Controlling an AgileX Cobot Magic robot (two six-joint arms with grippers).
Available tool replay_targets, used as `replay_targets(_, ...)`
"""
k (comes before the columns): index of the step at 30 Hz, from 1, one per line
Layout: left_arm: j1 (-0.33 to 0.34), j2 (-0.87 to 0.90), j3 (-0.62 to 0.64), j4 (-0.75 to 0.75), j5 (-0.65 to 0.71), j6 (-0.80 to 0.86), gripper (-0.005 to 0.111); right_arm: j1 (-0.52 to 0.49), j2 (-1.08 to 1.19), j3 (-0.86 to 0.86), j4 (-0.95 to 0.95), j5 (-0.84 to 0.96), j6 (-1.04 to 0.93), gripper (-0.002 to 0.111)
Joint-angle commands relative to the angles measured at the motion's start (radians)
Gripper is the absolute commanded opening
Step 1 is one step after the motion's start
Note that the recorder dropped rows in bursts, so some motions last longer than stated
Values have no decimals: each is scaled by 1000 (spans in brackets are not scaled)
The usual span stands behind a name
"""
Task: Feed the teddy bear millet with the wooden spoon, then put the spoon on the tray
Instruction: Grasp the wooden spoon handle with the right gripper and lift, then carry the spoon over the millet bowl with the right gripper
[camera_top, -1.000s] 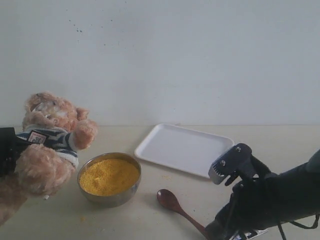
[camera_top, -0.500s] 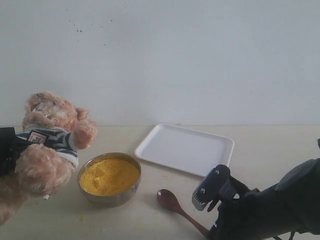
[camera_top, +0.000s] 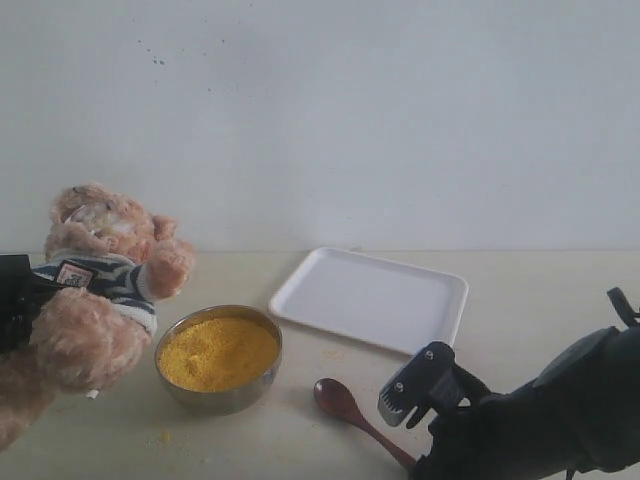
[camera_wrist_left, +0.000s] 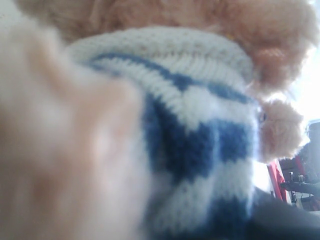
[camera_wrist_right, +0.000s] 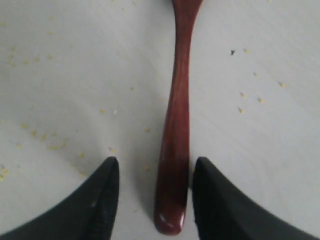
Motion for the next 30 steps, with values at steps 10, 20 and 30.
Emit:
replay_targets(10, 2, -3, -6, -11, 26, 7, 4, 2, -21, 2, 13, -10, 58, 0)
replay_targets(20, 2, -3, -6, -7, 26, 7, 4, -126, -253, 2, -59, 105, 112, 0)
replay_targets(30, 67, -3, -6, -4, 96, 3, 4, -484, -337, -105, -75, 967, 346, 0)
